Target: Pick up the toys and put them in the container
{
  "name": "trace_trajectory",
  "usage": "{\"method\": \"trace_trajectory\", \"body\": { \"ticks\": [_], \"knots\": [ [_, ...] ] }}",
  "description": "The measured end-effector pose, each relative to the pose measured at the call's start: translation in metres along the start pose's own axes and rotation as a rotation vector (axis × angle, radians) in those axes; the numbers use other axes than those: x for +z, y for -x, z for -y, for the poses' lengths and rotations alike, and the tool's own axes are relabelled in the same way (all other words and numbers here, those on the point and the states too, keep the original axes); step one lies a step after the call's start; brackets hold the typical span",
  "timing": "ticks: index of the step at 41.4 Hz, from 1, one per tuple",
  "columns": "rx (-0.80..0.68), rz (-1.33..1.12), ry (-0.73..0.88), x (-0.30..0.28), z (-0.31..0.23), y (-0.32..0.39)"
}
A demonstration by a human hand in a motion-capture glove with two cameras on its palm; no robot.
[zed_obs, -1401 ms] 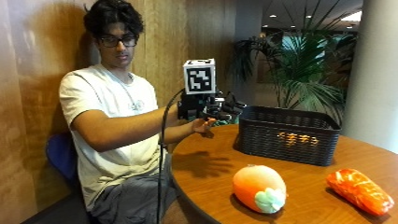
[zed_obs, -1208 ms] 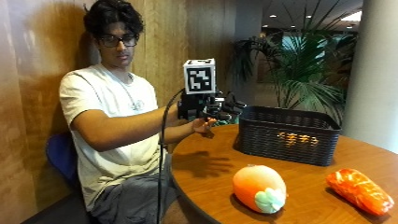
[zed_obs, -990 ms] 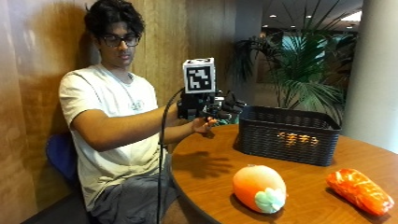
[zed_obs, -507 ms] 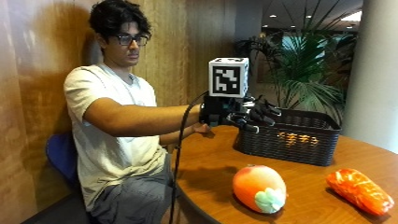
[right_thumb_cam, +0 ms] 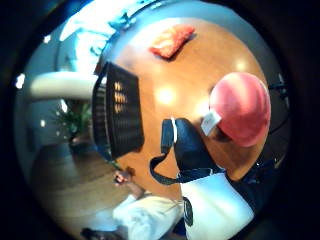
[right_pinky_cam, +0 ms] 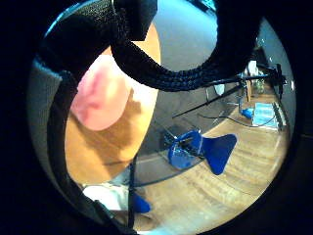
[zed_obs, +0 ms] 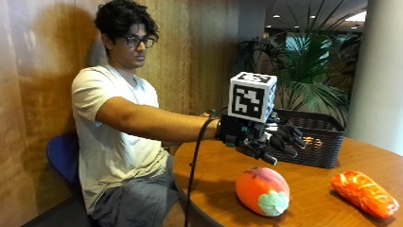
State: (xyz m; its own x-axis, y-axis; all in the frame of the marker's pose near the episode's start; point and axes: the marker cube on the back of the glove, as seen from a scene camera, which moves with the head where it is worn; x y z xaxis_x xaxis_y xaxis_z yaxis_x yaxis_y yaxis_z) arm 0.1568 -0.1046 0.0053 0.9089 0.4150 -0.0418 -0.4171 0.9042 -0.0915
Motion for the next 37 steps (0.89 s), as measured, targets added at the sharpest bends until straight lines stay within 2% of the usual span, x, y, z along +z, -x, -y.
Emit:
{"method": "trace_trajectory", "body": {
  "ticks": [13, 30, 37],
  "knots": [
    [0.059, 0.008, 0.065, 0.039, 0.019, -0.014],
    [0.202, 0.004, 0.436, 0.098, 0.02, -0.026],
    [0.218, -0.01, 0.4, 0.099, 0.015, -0.024]
  ]
}}
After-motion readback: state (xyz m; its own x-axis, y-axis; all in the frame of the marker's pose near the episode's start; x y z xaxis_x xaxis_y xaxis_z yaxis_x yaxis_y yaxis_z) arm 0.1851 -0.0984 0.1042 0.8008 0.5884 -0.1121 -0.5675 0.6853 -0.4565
